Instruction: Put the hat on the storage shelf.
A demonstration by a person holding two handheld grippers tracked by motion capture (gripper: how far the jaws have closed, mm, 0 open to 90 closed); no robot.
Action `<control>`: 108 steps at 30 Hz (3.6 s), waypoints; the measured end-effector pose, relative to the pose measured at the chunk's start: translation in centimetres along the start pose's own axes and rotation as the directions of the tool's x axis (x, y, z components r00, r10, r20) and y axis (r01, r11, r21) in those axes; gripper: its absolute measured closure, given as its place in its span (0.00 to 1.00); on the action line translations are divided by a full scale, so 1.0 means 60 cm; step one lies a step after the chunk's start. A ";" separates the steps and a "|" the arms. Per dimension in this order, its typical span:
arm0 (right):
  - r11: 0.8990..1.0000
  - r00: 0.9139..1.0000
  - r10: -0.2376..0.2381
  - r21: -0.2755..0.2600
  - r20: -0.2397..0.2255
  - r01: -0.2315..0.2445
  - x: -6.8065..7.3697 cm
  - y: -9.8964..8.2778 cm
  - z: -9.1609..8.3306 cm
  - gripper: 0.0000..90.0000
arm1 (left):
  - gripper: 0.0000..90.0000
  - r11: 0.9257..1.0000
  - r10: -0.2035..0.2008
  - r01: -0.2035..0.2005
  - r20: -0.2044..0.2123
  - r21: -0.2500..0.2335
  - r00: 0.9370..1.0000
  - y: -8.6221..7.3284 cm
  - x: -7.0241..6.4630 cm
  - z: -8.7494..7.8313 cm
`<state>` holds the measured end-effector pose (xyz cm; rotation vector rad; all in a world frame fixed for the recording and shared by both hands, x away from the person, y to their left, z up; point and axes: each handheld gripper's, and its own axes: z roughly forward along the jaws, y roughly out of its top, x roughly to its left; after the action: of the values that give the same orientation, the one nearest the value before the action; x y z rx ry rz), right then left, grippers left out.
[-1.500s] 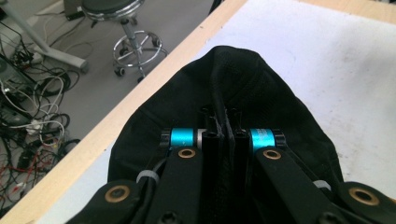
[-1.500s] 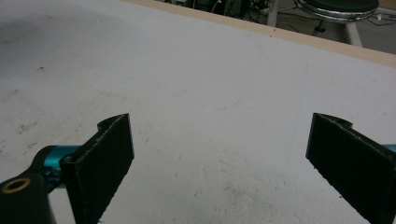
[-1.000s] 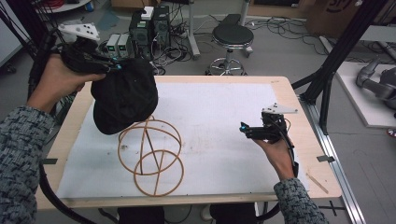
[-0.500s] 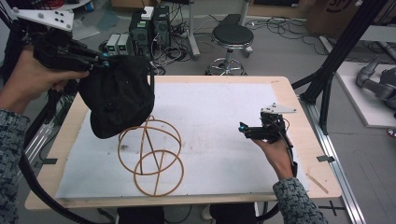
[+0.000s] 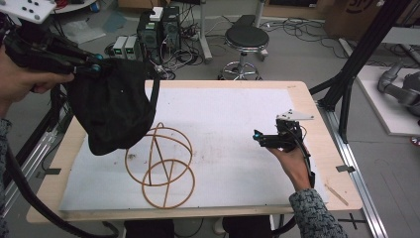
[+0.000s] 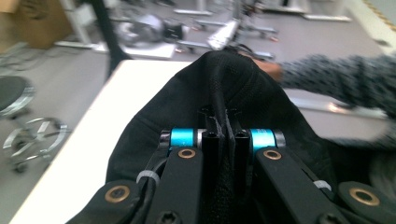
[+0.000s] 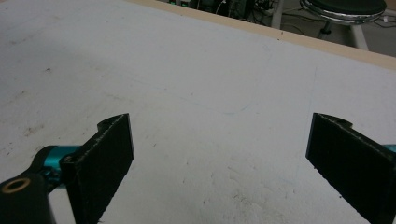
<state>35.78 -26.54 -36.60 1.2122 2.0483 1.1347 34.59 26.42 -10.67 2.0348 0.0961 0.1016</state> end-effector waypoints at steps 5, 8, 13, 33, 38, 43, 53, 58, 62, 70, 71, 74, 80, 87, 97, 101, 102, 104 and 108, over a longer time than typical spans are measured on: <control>1.000 1.000 -0.004 0.000 0.000 0.004 0.001 0.000 0.001 0.08 | 0.97 1.000 0.018 -0.020 0.086 0.020 0.996 0.008 -0.007 0.027; 1.000 1.000 -0.002 0.001 0.000 0.002 0.002 0.001 0.001 0.08 | 0.97 0.999 0.020 -0.026 0.137 0.042 0.990 0.013 -0.013 0.055; 1.000 1.000 0.000 -0.001 -0.002 0.000 0.002 0.000 0.000 0.08 | 0.97 0.994 0.027 -0.046 0.181 0.103 0.983 0.018 -0.022 0.109; 1.000 1.000 0.009 0.004 -0.006 -0.009 0.001 -0.008 0.007 0.08 | 0.91 0.933 -0.053 -0.025 0.205 0.360 0.977 0.001 -0.021 0.246; 1.000 1.000 0.008 0.008 -0.007 -0.008 0.002 -0.009 0.007 0.08 | 0.77 0.923 -0.068 -0.016 0.203 0.384 0.977 -0.002 -0.021 0.260; 1.000 1.000 0.011 0.003 -0.007 -0.011 0.001 -0.009 0.006 0.08 | 0.64 0.905 -0.076 -0.008 0.180 0.425 0.981 -0.011 -0.018 0.275; 1.000 1.000 0.010 0.002 -0.005 -0.010 0.000 -0.008 0.005 0.08 | 0.50 0.956 -0.105 0.073 0.099 0.284 0.989 -0.034 0.005 0.249; 1.000 1.000 0.001 0.003 -0.002 -0.001 0.001 -0.007 0.008 0.08 | 0.48 0.970 -0.161 0.157 0.007 0.187 0.987 -0.060 0.027 0.215; 1.000 1.000 0.004 0.006 0.001 -0.004 0.002 -0.003 0.013 0.08 | 0.46 0.968 -0.190 0.202 -0.090 0.148 0.978 -0.083 0.041 0.191; 1.000 1.000 -0.004 0.012 -0.007 0.005 0.011 0.005 0.023 0.08 | 0.40 0.949 -0.244 0.294 -0.335 0.109 0.910 -0.147 0.062 0.156; 1.000 1.000 -0.004 0.012 -0.007 0.005 0.011 0.005 0.023 0.08 | 0.40 0.946 -0.249 0.308 -0.375 0.103 0.893 -0.156 0.062 0.154; 1.000 1.000 -0.015 0.009 -0.009 0.015 0.014 0.008 0.029 0.08 | 0.33 0.938 -0.253 0.332 -0.453 0.102 0.855 -0.184 0.065 0.151; 1.000 1.000 -0.016 0.017 -0.015 0.016 0.017 0.010 0.034 0.08 | 0.24 0.916 -0.252 0.383 -0.576 0.117 0.778 -0.246 0.069 0.165; 1.000 0.999 -0.021 0.012 -0.027 0.021 0.014 0.011 0.040 0.08 | 0.15 0.891 -0.277 0.447 -0.690 0.075 0.668 -0.310 0.074 0.180; 1.000 0.999 -0.021 0.019 -0.049 0.022 0.014 0.010 0.046 0.08 | 0.10 0.873 -0.301 0.485 -0.732 0.046 0.611 -0.351 0.078 0.191; 1.000 0.999 -0.018 0.021 -0.049 0.019 0.013 0.010 0.046 0.08 | 0.10 0.873 -0.302 0.486 -0.734 0.043 0.608 -0.352 0.076 0.190; 1.000 0.999 -0.019 0.020 -0.049 0.020 0.014 0.010 0.046 0.08 | 0.10 0.873 -0.303 0.486 -0.735 0.041 0.606 -0.352 0.076 0.189; 1.000 0.999 -0.023 0.018 -0.046 0.024 0.014 0.011 0.046 0.08 | 0.10 0.874 -0.301 0.485 -0.737 0.041 0.605 -0.352 0.075 0.189; 1.000 0.999 -0.021 0.020 -0.046 0.022 0.016 0.011 0.047 0.08 | 0.10 0.875 -0.292 0.482 -0.739 0.049 0.607 -0.351 0.074 0.192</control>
<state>37.72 -24.40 -37.55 1.1816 2.1071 1.1438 39.83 26.19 -34.52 2.0517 1.1068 0.6381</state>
